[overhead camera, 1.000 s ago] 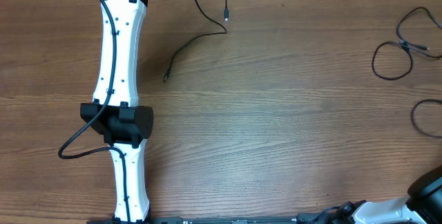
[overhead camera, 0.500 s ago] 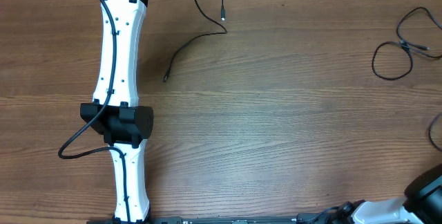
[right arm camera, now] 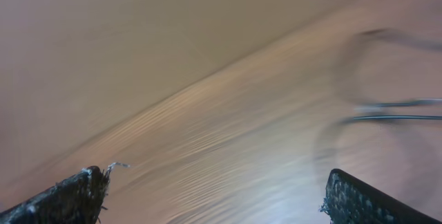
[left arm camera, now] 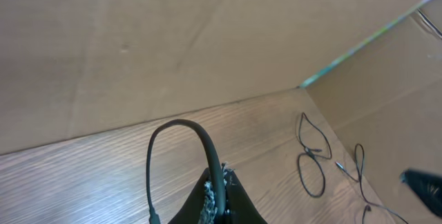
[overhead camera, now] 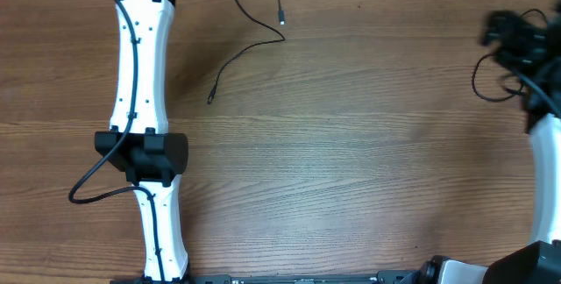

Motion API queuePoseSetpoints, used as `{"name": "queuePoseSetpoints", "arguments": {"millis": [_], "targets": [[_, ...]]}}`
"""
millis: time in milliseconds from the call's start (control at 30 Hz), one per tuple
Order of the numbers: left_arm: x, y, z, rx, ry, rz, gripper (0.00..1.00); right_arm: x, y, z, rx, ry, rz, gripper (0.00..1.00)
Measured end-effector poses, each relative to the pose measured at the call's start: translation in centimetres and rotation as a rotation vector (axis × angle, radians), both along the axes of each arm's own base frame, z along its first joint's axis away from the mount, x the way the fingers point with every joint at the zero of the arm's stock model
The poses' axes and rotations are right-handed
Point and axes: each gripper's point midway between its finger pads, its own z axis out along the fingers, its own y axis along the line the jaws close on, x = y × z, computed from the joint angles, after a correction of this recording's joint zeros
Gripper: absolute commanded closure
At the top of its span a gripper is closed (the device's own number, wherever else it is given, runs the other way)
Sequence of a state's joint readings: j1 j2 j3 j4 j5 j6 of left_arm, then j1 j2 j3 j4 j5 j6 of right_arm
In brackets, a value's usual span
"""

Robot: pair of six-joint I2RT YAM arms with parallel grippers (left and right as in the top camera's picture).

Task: Untangle cables

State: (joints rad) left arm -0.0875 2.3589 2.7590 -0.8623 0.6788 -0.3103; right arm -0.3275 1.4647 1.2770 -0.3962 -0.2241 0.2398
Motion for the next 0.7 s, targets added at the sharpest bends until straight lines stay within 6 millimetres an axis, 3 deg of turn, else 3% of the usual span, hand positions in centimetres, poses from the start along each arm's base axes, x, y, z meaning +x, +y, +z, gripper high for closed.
{"name": "queuePoseSetpoints", "arguments": {"millis": [167,333,433,500,700], "targets": [[0.3,1.1,0.1,-0.004,0.002,0.02,0.96,1.1,12.7,1.0,0.101,-0.048,0.384,0.0],[0.4,0.7,0.9,-0.062,0.019,0.032,0.96,-1.2,23.2,1.9,0.168,-0.066,0.709,0.0],[0.4,0.1,2.5,-0.143,0.011,0.01,0.96,-2.9,27.2,2.1,0.19,-0.069,0.85,0.0],[0.1,-0.6,4.1,-0.216,-0.003,-0.029,0.96,-3.6,28.6,2.0,0.195,-0.069,0.907,0.0],[-2.3,-2.8,9.3,-0.418,-0.009,-0.217,0.96,-4.5,31.2,3.1,0.167,-0.136,1.011,0.0]]}}
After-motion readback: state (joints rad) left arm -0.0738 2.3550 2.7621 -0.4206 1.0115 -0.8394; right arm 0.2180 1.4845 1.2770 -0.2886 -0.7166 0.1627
